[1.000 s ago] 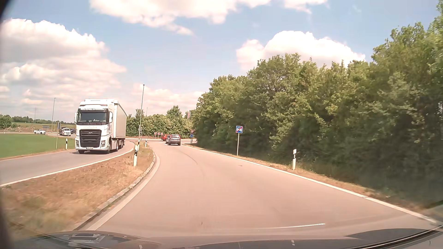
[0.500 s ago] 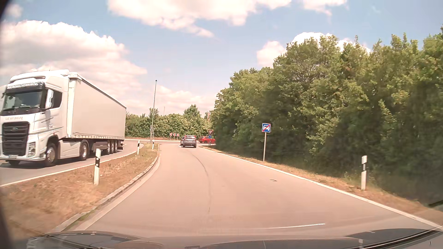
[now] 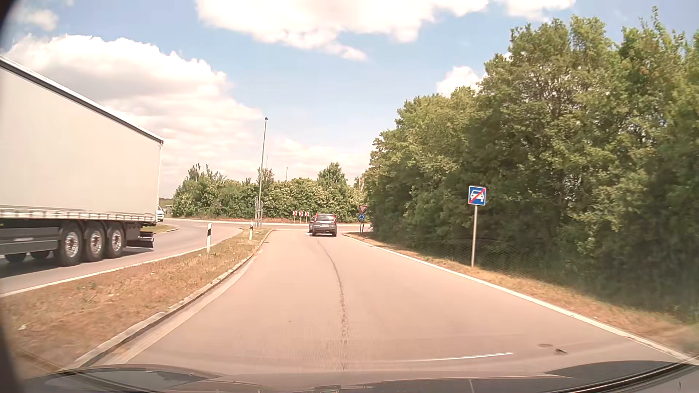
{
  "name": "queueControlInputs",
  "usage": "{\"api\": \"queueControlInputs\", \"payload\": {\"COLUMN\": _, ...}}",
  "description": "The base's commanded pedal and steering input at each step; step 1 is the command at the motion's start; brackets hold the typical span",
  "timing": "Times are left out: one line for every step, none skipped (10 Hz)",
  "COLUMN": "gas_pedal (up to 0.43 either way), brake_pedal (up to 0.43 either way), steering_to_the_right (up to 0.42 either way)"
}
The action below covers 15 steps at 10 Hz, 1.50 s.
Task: Follow the waypoints while adhering to traffic rules and regulations
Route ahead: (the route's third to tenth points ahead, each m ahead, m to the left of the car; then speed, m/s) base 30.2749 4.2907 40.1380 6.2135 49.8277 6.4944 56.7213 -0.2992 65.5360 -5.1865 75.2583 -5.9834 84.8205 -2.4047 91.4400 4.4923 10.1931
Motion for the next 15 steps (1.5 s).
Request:
{"api": "queueControlInputs", "payload": {"gas_pedal": 0.000, "brake_pedal": 0.250, "steering_to_the_right": -0.056}}
{"api": "queueControlInputs", "payload": {"gas_pedal": 0.000, "brake_pedal": 0.250, "steering_to_the_right": -0.047}}
{"api": "queueControlInputs", "payload": {"gas_pedal": 0.000, "brake_pedal": 0.250, "steering_to_the_right": -0.041}}
{"api": "queueControlInputs", "payload": {"gas_pedal": 0.000, "brake_pedal": 0.250, "steering_to_the_right": -0.038}}
{"api": "queueControlInputs", "payload": {"gas_pedal": 0.000, "brake_pedal": 0.250, "steering_to_the_right": -0.036}}
{"api": "queueControlInputs", "payload": {"gas_pedal": 0.000, "brake_pedal": 0.250, "steering_to_the_right": -0.034}}
{"api": "queueControlInputs", "payload": {"gas_pedal": 0.000, "brake_pedal": 0.256, "steering_to_the_right": -0.032}}
{"api": "queueControlInputs", "payload": {"gas_pedal": 0.000, "brake_pedal": 0.250, "steering_to_the_right": -0.032}}
{"api": "queueControlInputs", "payload": {"gas_pedal": 0.000, "brake_pedal": 0.256, "steering_to_the_right": -0.029}}
{"api": "queueControlInputs", "payload": {"gas_pedal": 0.000, "brake_pedal": 0.256, "steering_to_the_right": -0.021}}
{"api": "queueControlInputs", "payload": {"gas_pedal": 0.000, "brake_pedal": 0.256, "steering_to_the_right": -0.018}}
{"api": "queueControlInputs", "payload": {"gas_pedal": 0.000, "brake_pedal": 0.250, "steering_to_the_right": -0.016}}
{"api": "queueControlInputs", "payload": {"gas_pedal": 0.000, "brake_pedal": 0.250, "steering_to_the_right": -0.016}}
{"api": "queueControlInputs", "payload": {"gas_pedal": 0.000, "brake_pedal": 0.256, "steering_to_the_right": -0.017}}
{"api": "queueControlInputs", "payload": {"gas_pedal": 0.000, "brake_pedal": 0.250, "steering_to_the_right": -0.017}}
